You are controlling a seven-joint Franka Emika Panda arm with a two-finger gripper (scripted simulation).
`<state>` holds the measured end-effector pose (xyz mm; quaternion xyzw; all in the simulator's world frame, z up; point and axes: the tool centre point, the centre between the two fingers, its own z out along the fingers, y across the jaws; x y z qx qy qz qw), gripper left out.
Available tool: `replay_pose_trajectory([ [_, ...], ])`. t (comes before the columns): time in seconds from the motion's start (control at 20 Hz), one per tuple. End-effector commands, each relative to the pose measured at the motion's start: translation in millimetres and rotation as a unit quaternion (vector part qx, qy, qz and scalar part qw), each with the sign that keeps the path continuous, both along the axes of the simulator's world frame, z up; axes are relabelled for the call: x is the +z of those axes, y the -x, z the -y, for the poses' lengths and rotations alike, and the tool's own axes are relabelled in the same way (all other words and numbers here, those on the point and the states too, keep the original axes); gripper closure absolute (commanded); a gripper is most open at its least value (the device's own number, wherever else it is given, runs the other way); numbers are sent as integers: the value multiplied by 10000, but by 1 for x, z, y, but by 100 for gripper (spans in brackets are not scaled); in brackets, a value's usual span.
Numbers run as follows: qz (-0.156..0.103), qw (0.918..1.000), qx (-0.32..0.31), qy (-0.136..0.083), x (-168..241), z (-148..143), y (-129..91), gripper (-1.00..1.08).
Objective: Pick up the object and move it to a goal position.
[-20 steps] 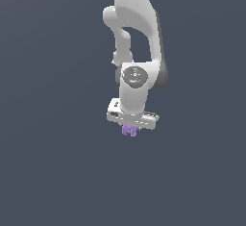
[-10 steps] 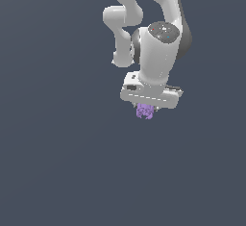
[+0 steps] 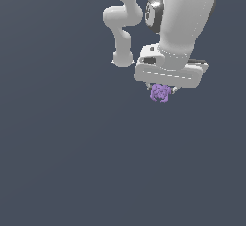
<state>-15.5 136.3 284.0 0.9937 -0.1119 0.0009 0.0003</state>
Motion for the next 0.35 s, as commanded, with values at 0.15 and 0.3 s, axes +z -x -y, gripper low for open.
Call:
replay_pose_trajectory([
  [0.15,-9,10000,-5,-2,19,-11,4,108],
  [0.3,-9,10000,-5,-2,22,-13,5,108],
])
